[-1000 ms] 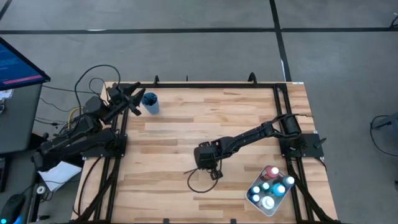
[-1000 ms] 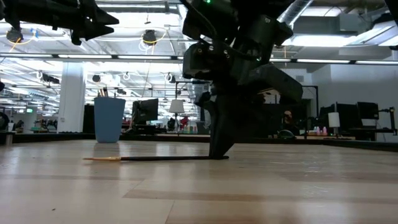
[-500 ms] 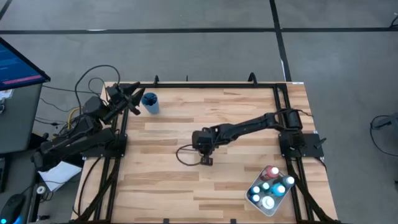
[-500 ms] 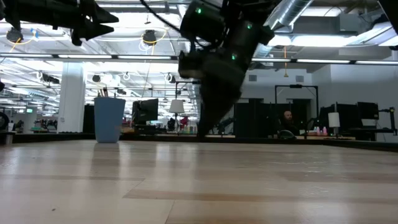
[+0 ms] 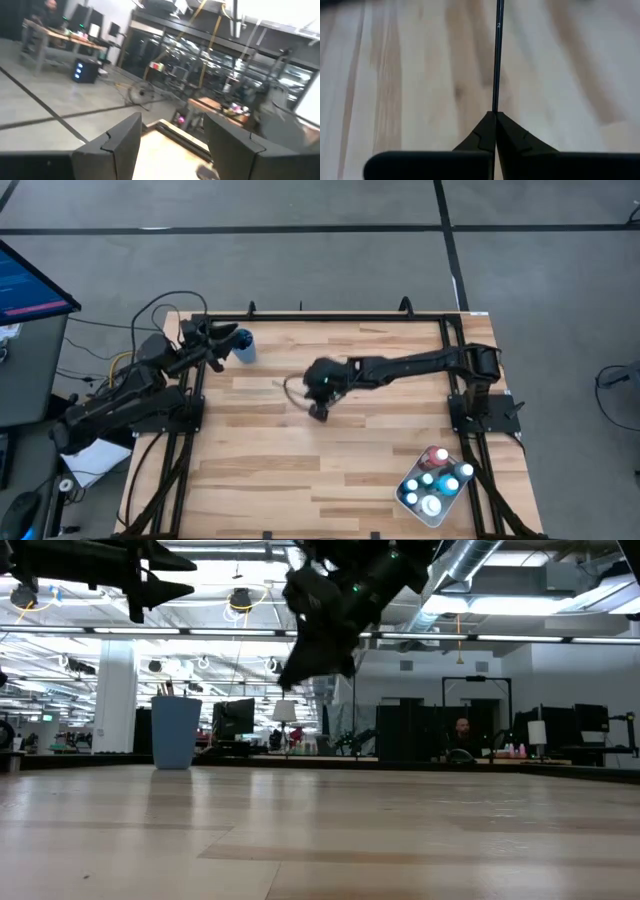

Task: Pick & Place Paint Supplies
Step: Put the gold paint brush into the blue cup

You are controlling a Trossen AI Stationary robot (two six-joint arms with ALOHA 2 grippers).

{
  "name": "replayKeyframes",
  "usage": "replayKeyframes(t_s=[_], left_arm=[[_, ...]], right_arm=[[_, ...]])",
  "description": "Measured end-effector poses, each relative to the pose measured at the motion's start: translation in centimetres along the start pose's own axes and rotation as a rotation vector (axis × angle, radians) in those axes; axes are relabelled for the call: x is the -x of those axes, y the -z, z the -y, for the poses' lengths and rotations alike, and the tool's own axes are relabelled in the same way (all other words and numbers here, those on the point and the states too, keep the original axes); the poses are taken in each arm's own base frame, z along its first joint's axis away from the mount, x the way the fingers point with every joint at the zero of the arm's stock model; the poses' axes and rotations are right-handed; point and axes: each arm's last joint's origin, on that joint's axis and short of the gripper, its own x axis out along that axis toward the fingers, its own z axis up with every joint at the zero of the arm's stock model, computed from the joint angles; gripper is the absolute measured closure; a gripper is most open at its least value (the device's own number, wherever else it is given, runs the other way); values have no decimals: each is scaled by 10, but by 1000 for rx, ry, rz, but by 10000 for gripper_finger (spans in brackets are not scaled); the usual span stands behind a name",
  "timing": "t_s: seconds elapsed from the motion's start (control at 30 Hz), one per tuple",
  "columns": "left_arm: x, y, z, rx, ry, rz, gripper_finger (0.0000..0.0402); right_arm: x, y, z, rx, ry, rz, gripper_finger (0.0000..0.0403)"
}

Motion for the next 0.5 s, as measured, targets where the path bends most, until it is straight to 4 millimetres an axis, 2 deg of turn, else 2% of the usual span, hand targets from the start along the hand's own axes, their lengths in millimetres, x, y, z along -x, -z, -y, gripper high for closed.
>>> replayKeyframes(t_s=[0.2, 0.5], left_arm=[[-4, 3, 0, 59, 32, -40, 178], [-5, 1, 1, 60, 47, -16, 164]], right_arm=[[24, -26, 21, -59, 15, 184, 403], [53, -51, 35, -99, 20, 395, 403]])
